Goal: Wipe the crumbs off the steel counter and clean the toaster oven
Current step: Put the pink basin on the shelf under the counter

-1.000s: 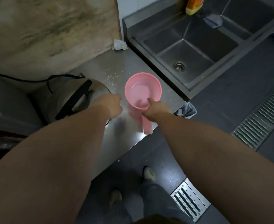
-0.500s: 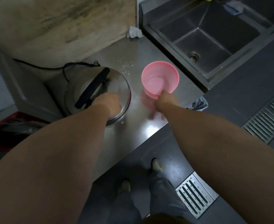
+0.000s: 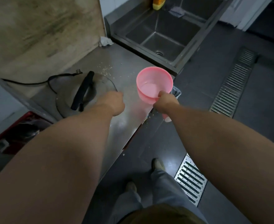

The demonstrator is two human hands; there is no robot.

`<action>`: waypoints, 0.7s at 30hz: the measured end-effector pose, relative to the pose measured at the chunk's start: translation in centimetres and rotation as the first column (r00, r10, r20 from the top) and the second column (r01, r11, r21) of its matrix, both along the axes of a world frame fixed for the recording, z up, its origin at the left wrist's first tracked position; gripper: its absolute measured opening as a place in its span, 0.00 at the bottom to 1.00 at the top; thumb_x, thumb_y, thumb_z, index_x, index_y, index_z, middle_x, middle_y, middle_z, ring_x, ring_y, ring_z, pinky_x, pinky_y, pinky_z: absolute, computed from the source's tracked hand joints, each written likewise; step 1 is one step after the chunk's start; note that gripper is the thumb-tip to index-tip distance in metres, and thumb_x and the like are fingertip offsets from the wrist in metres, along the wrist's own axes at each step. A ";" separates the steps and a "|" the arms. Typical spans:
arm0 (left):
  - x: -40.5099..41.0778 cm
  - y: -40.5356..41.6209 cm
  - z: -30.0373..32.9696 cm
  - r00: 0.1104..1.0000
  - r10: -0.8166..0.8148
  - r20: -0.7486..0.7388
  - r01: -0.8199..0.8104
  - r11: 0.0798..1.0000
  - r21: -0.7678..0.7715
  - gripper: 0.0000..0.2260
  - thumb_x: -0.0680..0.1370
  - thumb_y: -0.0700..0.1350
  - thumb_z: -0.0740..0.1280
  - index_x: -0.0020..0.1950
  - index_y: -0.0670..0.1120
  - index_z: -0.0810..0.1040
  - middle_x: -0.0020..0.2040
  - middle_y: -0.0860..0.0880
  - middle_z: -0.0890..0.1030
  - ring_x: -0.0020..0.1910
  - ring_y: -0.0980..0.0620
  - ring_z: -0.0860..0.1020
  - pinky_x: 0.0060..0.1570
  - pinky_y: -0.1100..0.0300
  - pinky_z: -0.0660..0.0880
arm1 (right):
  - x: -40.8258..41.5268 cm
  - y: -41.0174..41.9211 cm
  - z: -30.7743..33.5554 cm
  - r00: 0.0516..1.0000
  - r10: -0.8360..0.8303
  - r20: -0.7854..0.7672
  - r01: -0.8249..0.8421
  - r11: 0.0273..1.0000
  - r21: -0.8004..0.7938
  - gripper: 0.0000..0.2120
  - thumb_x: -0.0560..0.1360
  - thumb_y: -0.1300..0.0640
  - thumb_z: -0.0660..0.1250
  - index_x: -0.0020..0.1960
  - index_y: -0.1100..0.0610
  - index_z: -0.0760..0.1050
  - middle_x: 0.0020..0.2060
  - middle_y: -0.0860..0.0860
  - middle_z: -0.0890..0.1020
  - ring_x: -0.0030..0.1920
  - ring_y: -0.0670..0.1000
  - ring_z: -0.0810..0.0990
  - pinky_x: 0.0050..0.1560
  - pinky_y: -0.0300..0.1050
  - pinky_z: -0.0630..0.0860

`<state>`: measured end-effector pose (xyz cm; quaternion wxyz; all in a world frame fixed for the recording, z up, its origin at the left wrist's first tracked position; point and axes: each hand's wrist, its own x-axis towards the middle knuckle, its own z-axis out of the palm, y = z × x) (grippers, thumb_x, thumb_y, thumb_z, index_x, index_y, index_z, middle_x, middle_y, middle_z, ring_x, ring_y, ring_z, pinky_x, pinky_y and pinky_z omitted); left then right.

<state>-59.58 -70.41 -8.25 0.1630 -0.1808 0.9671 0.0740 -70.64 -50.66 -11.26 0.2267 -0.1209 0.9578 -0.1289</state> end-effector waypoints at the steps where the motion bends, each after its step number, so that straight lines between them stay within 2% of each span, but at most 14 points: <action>1: 0.4 0.8 0.1 1.000 -0.017 0.005 0.017 1.000 0.014 0.17 0.77 0.44 0.59 0.65 0.47 0.73 0.62 0.42 0.78 0.58 0.39 0.76 0.55 0.49 0.76 | 0.9 1.0 0.2 1.000 -0.011 0.013 0.011 1.000 -0.001 0.18 0.70 0.59 0.63 0.60 0.55 0.70 0.50 0.58 0.78 0.48 0.61 0.77 0.47 0.53 0.80; 4: 1.6 3.0 -0.4 0.997 -0.074 0.017 0.074 0.997 0.034 0.20 0.77 0.42 0.58 0.68 0.48 0.71 0.63 0.43 0.77 0.59 0.40 0.76 0.54 0.50 0.76 | 3.3 3.9 0.3 0.998 -0.028 0.060 0.029 0.999 -0.021 0.19 0.72 0.56 0.65 0.63 0.53 0.71 0.52 0.57 0.77 0.49 0.60 0.78 0.49 0.51 0.79; 9: 3.5 5.7 -1.9 0.994 -0.100 0.039 0.099 0.995 0.017 0.20 0.77 0.43 0.58 0.69 0.47 0.71 0.65 0.43 0.76 0.61 0.40 0.76 0.57 0.48 0.76 | 6.4 8.7 -0.8 0.988 -0.023 0.150 0.038 0.995 -0.097 0.18 0.71 0.52 0.69 0.60 0.50 0.73 0.48 0.54 0.77 0.45 0.58 0.78 0.43 0.45 0.73; 13: 5.4 8.6 -2.7 0.993 -0.108 0.037 0.108 0.994 -0.009 0.19 0.76 0.43 0.58 0.67 0.47 0.73 0.63 0.43 0.77 0.60 0.40 0.75 0.55 0.50 0.76 | 8.3 12.6 -2.7 0.981 -0.035 0.192 0.064 0.988 -0.143 0.18 0.69 0.53 0.69 0.59 0.47 0.73 0.49 0.55 0.79 0.44 0.58 0.82 0.49 0.51 0.81; 21: 8.5 18.8 -3.7 0.992 -0.127 0.027 0.127 0.991 -0.037 0.14 0.78 0.46 0.59 0.62 0.47 0.76 0.60 0.44 0.78 0.57 0.43 0.76 0.52 0.50 0.74 | 11.2 22.3 -7.1 0.970 -0.033 0.240 0.077 0.982 -0.173 0.16 0.69 0.52 0.68 0.55 0.46 0.72 0.47 0.56 0.80 0.41 0.58 0.81 0.47 0.53 0.82</action>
